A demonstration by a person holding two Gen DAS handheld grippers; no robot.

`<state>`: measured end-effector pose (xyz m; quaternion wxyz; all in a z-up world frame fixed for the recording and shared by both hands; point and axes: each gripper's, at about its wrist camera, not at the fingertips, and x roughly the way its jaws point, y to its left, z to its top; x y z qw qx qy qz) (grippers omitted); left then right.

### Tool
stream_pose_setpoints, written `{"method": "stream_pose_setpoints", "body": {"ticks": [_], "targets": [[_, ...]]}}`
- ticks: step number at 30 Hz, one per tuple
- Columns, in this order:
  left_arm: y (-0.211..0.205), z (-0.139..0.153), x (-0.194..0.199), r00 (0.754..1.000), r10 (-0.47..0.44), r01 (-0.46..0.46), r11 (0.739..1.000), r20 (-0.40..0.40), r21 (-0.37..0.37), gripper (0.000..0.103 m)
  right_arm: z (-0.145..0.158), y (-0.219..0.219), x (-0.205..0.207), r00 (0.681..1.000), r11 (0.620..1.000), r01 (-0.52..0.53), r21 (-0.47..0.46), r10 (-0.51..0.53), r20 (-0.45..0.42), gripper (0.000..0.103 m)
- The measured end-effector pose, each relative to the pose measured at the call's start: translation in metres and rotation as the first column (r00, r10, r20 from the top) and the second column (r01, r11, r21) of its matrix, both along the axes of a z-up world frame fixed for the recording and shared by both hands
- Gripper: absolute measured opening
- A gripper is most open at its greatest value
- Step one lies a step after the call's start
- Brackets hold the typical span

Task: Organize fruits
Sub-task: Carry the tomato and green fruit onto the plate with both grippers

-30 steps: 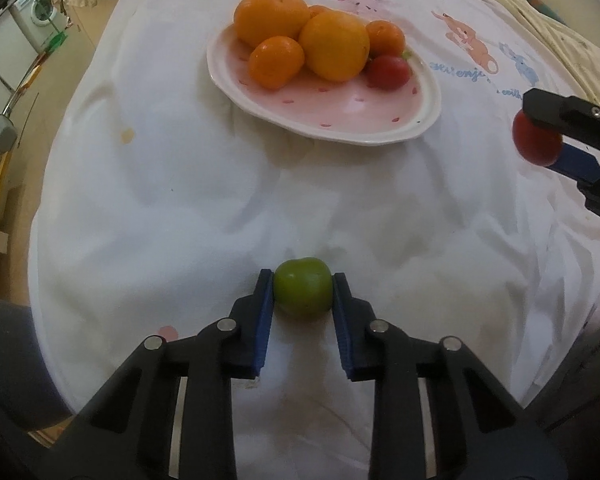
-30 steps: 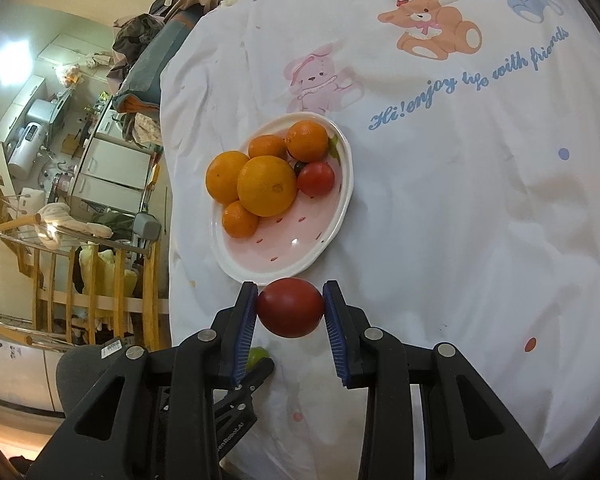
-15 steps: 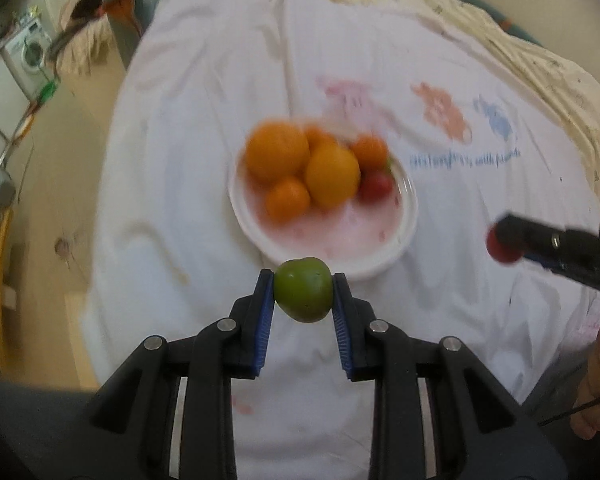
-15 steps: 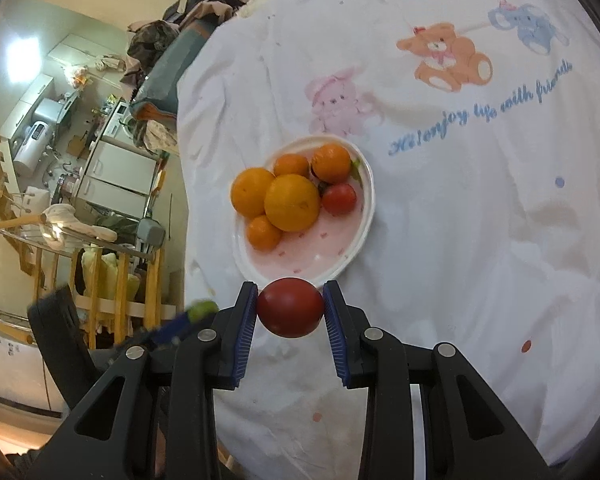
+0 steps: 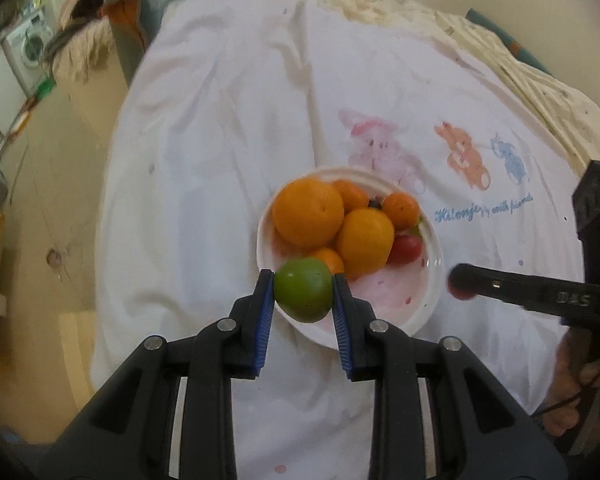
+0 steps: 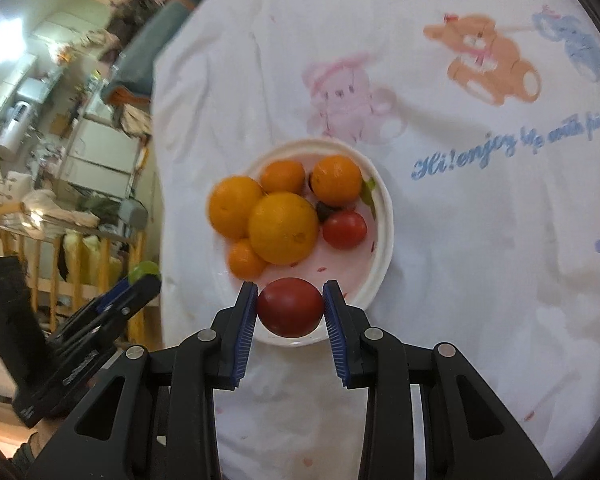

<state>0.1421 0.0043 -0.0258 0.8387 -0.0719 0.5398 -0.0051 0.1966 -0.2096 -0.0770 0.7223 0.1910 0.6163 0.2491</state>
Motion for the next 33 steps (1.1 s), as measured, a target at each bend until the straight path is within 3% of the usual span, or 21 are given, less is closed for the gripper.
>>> {"method": "stream_pose_setpoints", "body": {"ticks": [9, 16, 18, 19, 20, 25, 28, 33], "targets": [[-0.01, -0.02, 0.001, 0.997, -0.033, 0.031, 0.999, -0.074, -0.026, 0.025, -0.034, 0.022, -0.001, 0.998, 0.995, -0.056, -0.084, 0.055, -0.011, 0.036], [-0.018, -0.022, 0.002, 0.995, -0.048, 0.044, 0.998, -0.087, -0.047, 0.025, -0.034, 0.018, -0.001, 0.998, 0.997, -0.057, -0.047, 0.058, 0.013, 0.038], [-0.019, -0.023, 0.002, 0.995, -0.05, 0.047, 0.998, -0.085, -0.048, 0.025, -0.031, 0.014, 0.0, 0.999, 0.998, -0.034, -0.047, 0.036, 0.025, 0.048], [-0.019, -0.023, 0.002, 0.995, -0.05, 0.046, 0.998, -0.084, -0.046, 0.025, -0.03, 0.011, 0.001, 0.999, 0.999, -0.023, -0.036, 0.024, 0.028, 0.059], [-0.019, -0.024, 0.002, 0.995, -0.049, 0.046, 0.998, -0.084, -0.043, 0.025, -0.028, 0.007, 0.0, 0.999, 1.0, -0.011, -0.024, 0.012, 0.031, 0.061], [-0.023, -0.035, 0.002, 0.993, -0.053, 0.05, 0.998, -0.103, -0.032, 0.024, -0.016, -0.016, -0.009, 0.997, 0.998, 0.044, -0.04, -0.042, 0.057, 0.063], [-0.034, -0.047, 0.002, 0.988, -0.083, 0.079, 0.996, -0.129, -0.032, 0.025, -0.008, -0.028, -0.013, 0.995, 0.997, 0.069, -0.042, -0.065, 0.073, 0.072], [-0.049, -0.058, 0.005, 0.984, -0.108, 0.104, 0.994, -0.144, -0.039, 0.025, -0.008, -0.045, -0.013, 0.993, 0.994, 0.101, -0.035, -0.099, 0.061, 0.073]]}}
